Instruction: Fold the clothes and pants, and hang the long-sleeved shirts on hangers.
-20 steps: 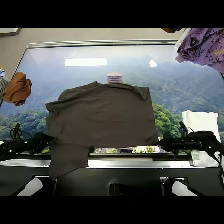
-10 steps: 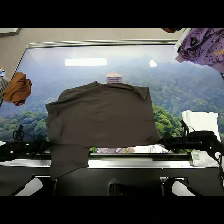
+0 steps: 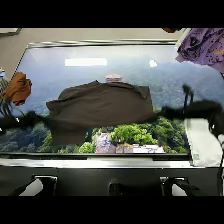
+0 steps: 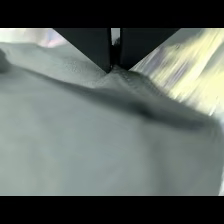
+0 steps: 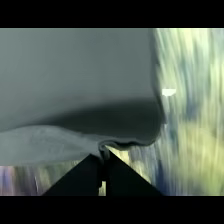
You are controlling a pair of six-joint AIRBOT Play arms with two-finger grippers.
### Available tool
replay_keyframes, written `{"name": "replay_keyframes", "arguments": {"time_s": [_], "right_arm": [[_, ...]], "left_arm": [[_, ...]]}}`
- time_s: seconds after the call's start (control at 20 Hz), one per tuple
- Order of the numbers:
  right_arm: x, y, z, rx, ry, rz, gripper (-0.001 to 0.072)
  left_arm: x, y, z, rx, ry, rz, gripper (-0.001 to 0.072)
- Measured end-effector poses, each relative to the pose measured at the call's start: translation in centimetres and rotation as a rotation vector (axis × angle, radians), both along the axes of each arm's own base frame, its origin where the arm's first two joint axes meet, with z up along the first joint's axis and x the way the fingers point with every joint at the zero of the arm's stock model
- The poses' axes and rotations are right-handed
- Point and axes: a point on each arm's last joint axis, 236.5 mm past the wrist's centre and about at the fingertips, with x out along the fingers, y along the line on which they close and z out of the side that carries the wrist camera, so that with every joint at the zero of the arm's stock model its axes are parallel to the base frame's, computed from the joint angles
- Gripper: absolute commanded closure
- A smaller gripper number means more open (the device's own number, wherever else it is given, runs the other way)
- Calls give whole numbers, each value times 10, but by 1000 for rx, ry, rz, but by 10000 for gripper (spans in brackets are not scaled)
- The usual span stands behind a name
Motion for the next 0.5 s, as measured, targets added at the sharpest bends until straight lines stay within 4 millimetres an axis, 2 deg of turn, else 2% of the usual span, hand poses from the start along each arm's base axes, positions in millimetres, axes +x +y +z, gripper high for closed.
{"name": "replay_keyframes", "arguments": {"time_s": [0.05,0.15,0.25,0.35,0.45,0.5], "right_arm": [[22,3,35,-49,-92,10,676],[60,4,123,-136,-296,3,675],[75,1,215,-189,-485,-25,675],[64,-1,310,-221,-668,-54,675],[29,-1,391,-238,-829,-76,675],[7,-2,421,-241,-891,-87,675]], "left_arm": [[21,2,31,46,-74,-12,692],[55,3,108,155,-229,-31,692],[72,5,198,279,-395,-25,692],[67,7,288,401,-552,15,692],[39,10,371,498,-700,90,692],[17,11,406,538,-764,133,691]]}}
